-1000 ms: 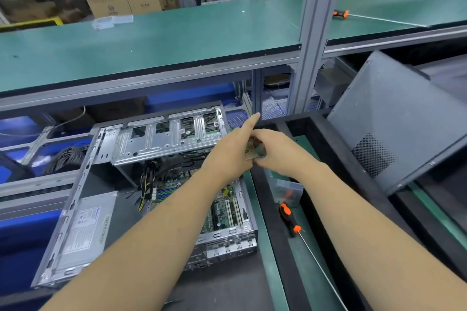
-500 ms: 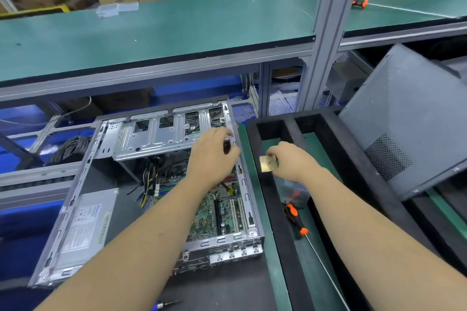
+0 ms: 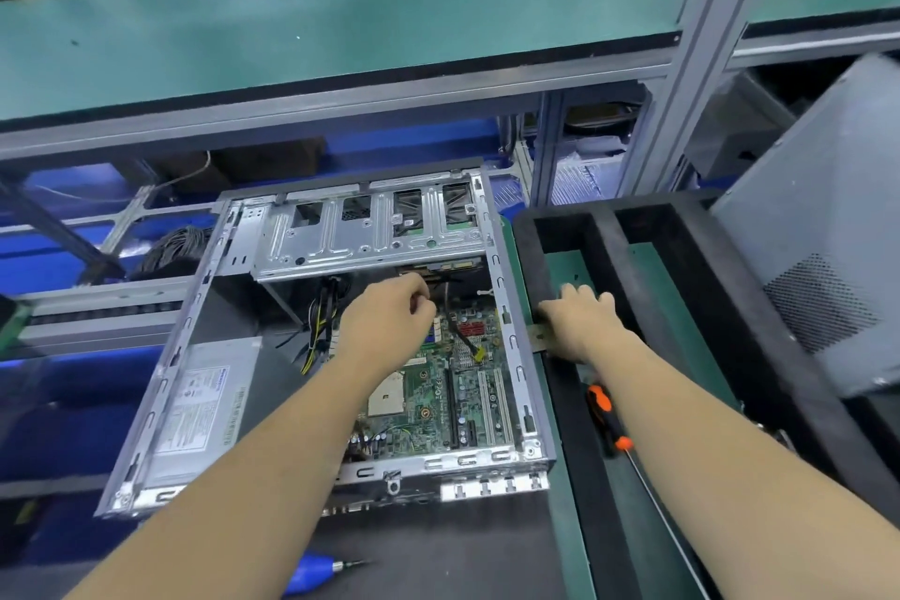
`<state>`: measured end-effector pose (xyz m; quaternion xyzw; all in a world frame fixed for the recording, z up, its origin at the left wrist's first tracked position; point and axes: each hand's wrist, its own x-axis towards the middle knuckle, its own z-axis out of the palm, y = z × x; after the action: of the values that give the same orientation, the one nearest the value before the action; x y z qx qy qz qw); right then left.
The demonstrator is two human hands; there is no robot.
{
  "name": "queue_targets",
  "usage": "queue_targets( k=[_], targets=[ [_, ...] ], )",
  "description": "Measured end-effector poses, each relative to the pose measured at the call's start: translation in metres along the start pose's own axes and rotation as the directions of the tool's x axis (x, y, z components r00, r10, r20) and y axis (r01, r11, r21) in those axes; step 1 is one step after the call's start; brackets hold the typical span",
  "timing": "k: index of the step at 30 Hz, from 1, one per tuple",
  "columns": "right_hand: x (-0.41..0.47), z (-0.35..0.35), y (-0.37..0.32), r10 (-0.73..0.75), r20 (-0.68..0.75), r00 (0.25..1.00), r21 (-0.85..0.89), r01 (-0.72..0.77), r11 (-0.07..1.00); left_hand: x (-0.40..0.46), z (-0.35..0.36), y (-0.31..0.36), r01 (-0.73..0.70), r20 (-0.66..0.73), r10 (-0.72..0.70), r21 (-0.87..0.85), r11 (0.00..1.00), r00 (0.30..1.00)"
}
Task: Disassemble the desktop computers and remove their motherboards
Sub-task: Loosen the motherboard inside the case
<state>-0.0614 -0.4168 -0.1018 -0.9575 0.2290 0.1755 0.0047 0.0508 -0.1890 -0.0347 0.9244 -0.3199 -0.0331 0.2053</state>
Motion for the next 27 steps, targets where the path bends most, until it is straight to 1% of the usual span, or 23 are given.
queue_targets(
  k=[1,2,3,4,5,6,7,8,9,10,11,12,13,14,15,16,17,18,20,21,23,24,27],
  targets=[
    [-0.002,-0.008,0.000,0.016,-0.021,1.000,0.032,-0.015,0.999,0.001,-0.005,-0.005,0.011,0.001,-0.011,0.027,1.000,1.000],
    [-0.003,-0.017,0.000,0.037,-0.072,0.997,0.104,-0.029,0.994,0.003,-0.010,-0.011,0.017,0.000,-0.017,0.063,0.998,1.000],
    [-0.004,-0.030,-0.002,0.079,-0.161,0.984,0.244,-0.038,0.969,0.005,-0.016,-0.018,0.022,-0.003,-0.022,0.100,0.995,1.000],
    [-0.008,-0.046,-0.006,0.157,-0.266,0.951,0.426,-0.030,0.904,0.007,-0.023,-0.025,0.030,-0.004,-0.030,0.128,0.991,1.000],
    [-0.013,-0.063,-0.014,0.249,-0.355,0.901,0.592,0.010,0.806,0.009,-0.031,-0.032,0.041,0.006,-0.042,0.145,0.989,0.999],
    [-0.019,-0.080,-0.025,0.318,-0.450,0.834,0.693,0.102,0.714,0.012,-0.037,-0.039,0.049,0.036,-0.056,0.167,0.985,0.998],
    [-0.026,-0.096,-0.039,0.331,-0.557,0.762,0.706,0.224,0.672,0.013,-0.041,-0.045,0.049,0.081,-0.066,0.196,0.979,0.995],
    [-0.034,-0.108,-0.055,0.275,-0.652,0.707,0.657,0.344,0.671,0.015,-0.042,-0.049,0.040,0.136,-0.073,0.235,0.971,0.988],
    [-0.042,-0.118,-0.073,0.165,-0.710,0.685,0.588,0.446,0.675,0.015,-0.042,-0.052,0.031,0.196,-0.086,0.269,0.963,0.977],
    [-0.049,-0.121,-0.092,0.027,-0.709,0.704,0.535,0.514,0.670,0.014,-0.041,-0.054,0.024,0.256,-0.105,0.301,0.953,0.961],
    [-0.051,-0.119,-0.111,-0.111,-0.638,0.762,0.513,0.528,0.676,0.013,-0.039,-0.057,0.016,0.308,-0.130,0.347,0.938,0.942],
    [-0.049,-0.113,-0.127,-0.230,-0.497,0.837,0.505,0.494,0.708,0.011,-0.037,-0.060,-0.017,0.350,-0.145,0.420,0.907,0.926],
    [-0.043,-0.104,-0.141,-0.308,-0.325,0.894,0.490,0.438,0.754,0.010,-0.036,-0.063,-0.093,0.391,-0.135,0.512,0.854,0.910],
    [-0.035,-0.093,-0.151,-0.329,-0.168,0.929,0.477,0.368,0.798,0.010,-0.038,-0.067,-0.190,0.440,-0.115,0.589,0.785,0.891],
    [-0.026,-0.083,-0.156,-0.306,-0.059,0.950,0.472,0.296,0.830,0.013,-0.041,-0.070,-0.279,0.497,-0.103,0.634,0.721,0.862],
    [-0.018,-0.074,-0.158,-0.254,0.003,0.967,0.473,0.223,0.852,0.018,-0.044,-0.075,-0.327,0.550,-0.109,0.632,0.702,0.828],
    [-0.010,-0.067,-0.156,-0.189,0.032,0.981,0.467,0.153,0.871,0.025,-0.047,-0.081,-0.341,0.594,-0.125,0.608,0.717,0.795],
    [-0.004,-0.062,-0.153,-0.125,0.046,0.991,0.453,0.090,0.887,0.032,-0.051,-0.086,-0.316,0.627,-0.152,0.570,0.759,0.764],
    [0.006,-0.052,-0.145,-0.008,0.042,0.999,0.412,-0.010,0.911,0.043,-0.062,-0.095,-0.232,0.682,-0.176,0.463,0.856,0.710],
    [0.009,-0.048,-0.142,0.043,0.024,0.999,0.405,-0.049,0.913,0.047,-0.066,-0.099,-0.193,0.693,-0.163,0.406,0.893,0.703],
    [0.014,-0.043,-0.140,0.122,0.005,0.992,0.451,-0.112,0.885,0.052,-0.068,-0.107,-0.145,0.683,-0.133,0.334,0.931,0.718],
    [0.018,-0.040,-0.139,0.155,0.021,0.988,0.498,-0.145,0.855,0.053,-0.066,-0.111,-0.130,0.678,-0.127,0.315,0.940,0.724],
    [0.026,-0.031,-0.138,0.225,0.118,0.967,0.639,-0.247,0.728,0.051,-0.052,-0.121,-0.089,0.646,-0.134,0.300,0.950,0.751]
  ],
)
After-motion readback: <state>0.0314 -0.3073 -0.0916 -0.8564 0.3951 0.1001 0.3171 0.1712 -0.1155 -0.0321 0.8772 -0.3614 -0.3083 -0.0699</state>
